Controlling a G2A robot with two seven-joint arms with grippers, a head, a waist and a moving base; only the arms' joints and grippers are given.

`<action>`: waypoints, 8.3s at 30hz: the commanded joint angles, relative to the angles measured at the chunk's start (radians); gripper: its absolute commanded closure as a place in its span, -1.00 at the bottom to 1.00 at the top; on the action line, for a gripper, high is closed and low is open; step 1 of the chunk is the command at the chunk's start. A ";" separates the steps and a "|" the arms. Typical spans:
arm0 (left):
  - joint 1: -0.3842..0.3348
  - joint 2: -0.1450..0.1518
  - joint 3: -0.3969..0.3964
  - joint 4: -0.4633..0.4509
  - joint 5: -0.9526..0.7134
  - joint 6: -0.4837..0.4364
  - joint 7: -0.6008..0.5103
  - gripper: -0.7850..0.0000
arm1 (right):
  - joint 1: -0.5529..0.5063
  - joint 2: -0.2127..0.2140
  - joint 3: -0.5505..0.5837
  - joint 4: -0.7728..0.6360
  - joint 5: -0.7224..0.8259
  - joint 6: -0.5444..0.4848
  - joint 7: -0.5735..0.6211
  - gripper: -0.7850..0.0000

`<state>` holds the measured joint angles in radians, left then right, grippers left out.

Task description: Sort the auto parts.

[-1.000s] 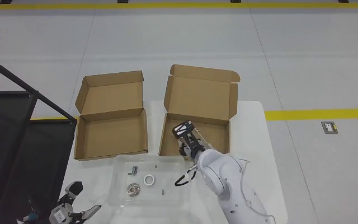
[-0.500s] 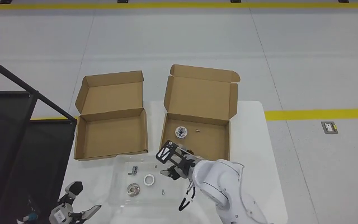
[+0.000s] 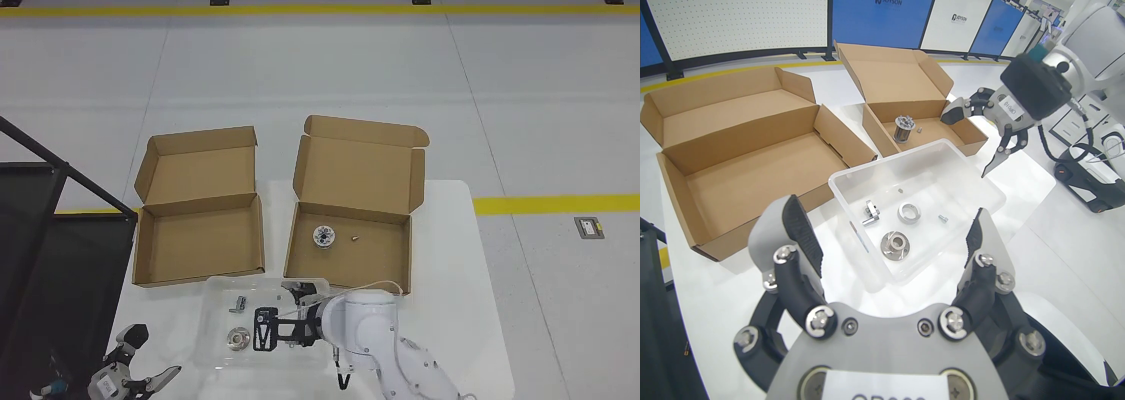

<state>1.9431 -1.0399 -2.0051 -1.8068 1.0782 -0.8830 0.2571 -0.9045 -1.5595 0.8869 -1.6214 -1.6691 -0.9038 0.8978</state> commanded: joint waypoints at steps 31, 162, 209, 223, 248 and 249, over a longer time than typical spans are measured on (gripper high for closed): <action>0.000 0.000 0.000 0.000 0.000 0.000 0.000 -1.00 | 0.063 -0.122 -0.204 0.031 0.272 0.782 0.518 -1.00; -0.017 -0.024 -0.010 -0.006 -0.045 0.039 -0.039 -1.00 | 0.246 -0.176 0.544 0.681 0.268 1.231 -0.016 1.00; -0.072 -0.009 0.109 -0.333 0.381 0.054 -0.294 -1.00 | -0.763 -0.086 0.354 -0.550 0.034 0.710 -0.371 -0.18; -0.191 -0.007 0.299 -0.380 0.505 0.113 -0.484 -1.00 | -1.013 -0.031 0.478 -0.634 -0.022 0.421 -0.561 -1.00; -0.569 -0.018 0.624 -0.179 0.487 -0.036 -0.993 -1.00 | -0.719 0.008 0.585 -0.420 0.348 0.127 -0.602 -1.00; -0.575 -0.018 0.628 -0.173 0.478 -0.039 -1.002 -1.00 | -0.719 0.008 0.585 -0.420 0.348 0.127 -0.602 -1.00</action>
<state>1.3809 -1.0574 -1.3830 -1.9897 1.5703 -0.9184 -0.7315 -1.6233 -1.5513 1.4734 -2.0408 -1.3193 -0.7769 0.2950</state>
